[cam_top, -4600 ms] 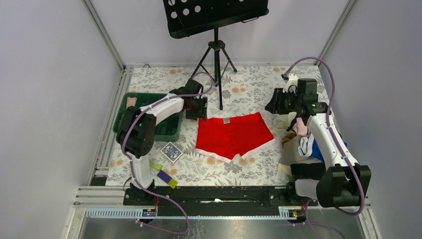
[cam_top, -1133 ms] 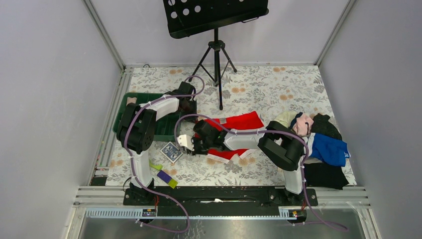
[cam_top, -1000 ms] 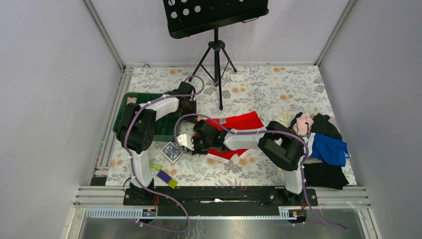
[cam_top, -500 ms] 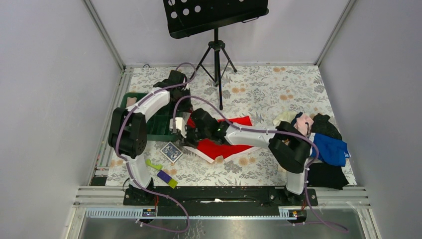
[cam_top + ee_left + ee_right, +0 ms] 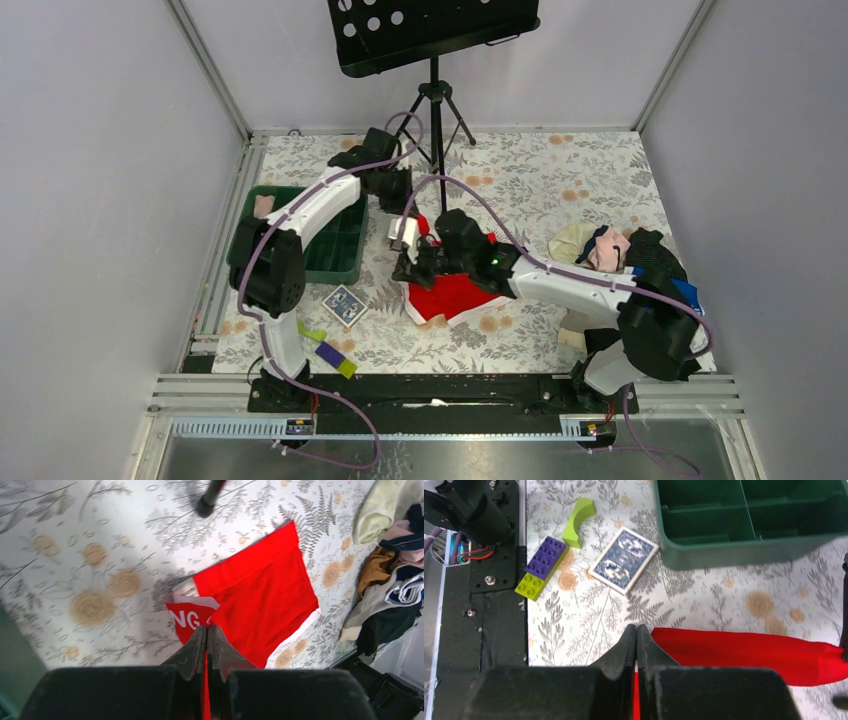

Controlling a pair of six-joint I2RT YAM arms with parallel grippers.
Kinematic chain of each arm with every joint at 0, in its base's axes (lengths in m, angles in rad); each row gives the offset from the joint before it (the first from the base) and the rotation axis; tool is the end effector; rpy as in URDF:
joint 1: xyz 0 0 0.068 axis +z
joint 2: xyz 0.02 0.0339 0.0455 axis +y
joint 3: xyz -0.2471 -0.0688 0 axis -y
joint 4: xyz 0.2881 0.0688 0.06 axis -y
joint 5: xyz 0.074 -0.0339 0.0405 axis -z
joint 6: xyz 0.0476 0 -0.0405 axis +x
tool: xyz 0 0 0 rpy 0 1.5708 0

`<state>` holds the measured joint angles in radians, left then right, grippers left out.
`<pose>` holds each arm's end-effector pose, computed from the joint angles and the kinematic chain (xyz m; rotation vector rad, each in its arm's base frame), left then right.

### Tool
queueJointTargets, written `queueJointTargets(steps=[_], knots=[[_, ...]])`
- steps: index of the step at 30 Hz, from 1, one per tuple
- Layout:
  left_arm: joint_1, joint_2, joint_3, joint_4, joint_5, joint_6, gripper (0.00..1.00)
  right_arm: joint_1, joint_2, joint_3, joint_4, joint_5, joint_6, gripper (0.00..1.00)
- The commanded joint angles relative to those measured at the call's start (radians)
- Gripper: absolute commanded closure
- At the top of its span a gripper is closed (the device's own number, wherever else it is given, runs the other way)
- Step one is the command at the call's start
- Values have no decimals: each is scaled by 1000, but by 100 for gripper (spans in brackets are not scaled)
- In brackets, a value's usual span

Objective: Roll the underwear
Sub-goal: Flatten out the underwear at the center of the board.

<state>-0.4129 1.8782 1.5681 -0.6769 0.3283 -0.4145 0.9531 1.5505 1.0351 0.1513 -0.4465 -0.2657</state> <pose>0.4088 -0.1959 0.2189 0.1295 2.6454 -0.7207 0.2175 0.3417 0.2291 -1.3852 1.4441 0.8816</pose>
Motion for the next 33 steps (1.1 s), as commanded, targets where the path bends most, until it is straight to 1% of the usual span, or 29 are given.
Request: queueJointTargets(steps=[1, 6, 11, 21, 28, 33], knots=[[-44, 43, 86, 58, -8, 5, 100, -34, -117, -77, 35, 8, 49, 100], [-62, 97, 156, 56, -45, 12, 100, -85, -230, -190, 35, 24, 52, 100], [-83, 154, 234, 54, -50, 16, 100, -147, -339, -281, 13, 46, 75, 100], [-113, 266, 375, 55, -59, 21, 100, -258, -476, -334, -119, 68, 132, 100], [-143, 286, 392, 74, -63, 2, 100, -293, -528, -371, -197, 70, 122, 100], [-178, 283, 396, 73, -110, -30, 100, -294, -569, -389, -231, 93, 117, 100]])
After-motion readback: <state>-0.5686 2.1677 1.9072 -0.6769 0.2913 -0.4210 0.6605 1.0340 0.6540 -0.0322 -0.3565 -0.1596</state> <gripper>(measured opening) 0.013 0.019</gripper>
